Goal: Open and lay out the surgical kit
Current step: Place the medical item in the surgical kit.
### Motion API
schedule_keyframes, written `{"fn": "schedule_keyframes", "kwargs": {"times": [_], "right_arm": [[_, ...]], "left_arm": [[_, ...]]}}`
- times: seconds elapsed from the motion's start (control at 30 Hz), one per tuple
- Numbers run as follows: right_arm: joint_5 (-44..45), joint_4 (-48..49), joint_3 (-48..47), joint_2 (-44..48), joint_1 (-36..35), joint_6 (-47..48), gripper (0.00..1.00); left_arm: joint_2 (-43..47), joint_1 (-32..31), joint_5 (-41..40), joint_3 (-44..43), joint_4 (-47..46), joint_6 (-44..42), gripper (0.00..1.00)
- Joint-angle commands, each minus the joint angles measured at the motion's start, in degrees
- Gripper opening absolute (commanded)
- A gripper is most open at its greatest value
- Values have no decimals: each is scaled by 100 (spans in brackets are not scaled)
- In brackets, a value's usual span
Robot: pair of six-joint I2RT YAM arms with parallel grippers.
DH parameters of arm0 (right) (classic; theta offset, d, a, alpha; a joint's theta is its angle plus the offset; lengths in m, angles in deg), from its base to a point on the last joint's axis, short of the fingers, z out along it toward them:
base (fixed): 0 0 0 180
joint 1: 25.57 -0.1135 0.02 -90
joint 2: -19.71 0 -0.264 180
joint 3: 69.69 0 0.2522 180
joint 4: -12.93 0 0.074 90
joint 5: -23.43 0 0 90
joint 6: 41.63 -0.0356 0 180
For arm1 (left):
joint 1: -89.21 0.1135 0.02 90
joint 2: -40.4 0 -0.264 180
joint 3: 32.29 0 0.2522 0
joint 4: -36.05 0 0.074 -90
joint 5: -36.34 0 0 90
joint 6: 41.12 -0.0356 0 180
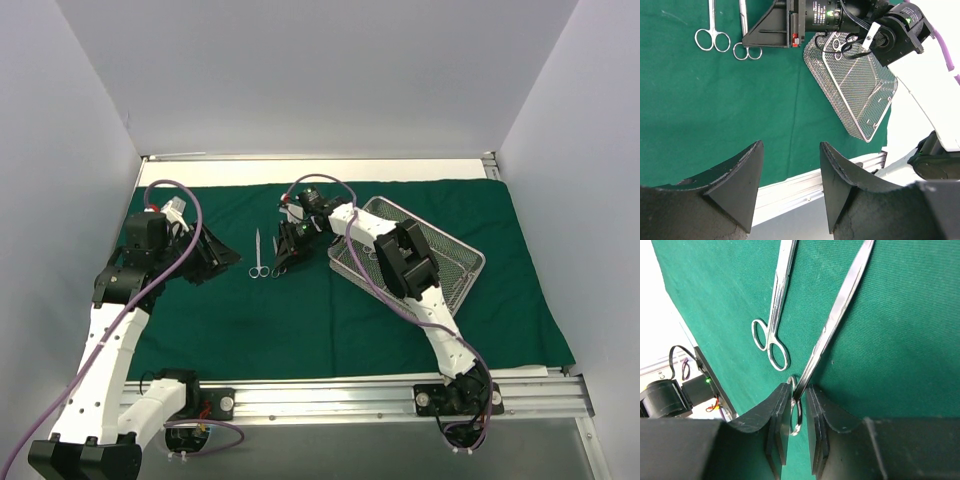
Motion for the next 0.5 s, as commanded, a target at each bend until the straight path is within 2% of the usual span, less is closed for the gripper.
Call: {"fn": "schedule_keyframes", "kwargs": {"times": [0.0,0.47], "right_arm": [[735,-509,-158,-346,90,333,21],[1069,-790,-211,-250,116,438,32]], "left_arm": [[28,50,142,-5,-318,8,57],[-77,68,230,13,-433,69,57]]}}
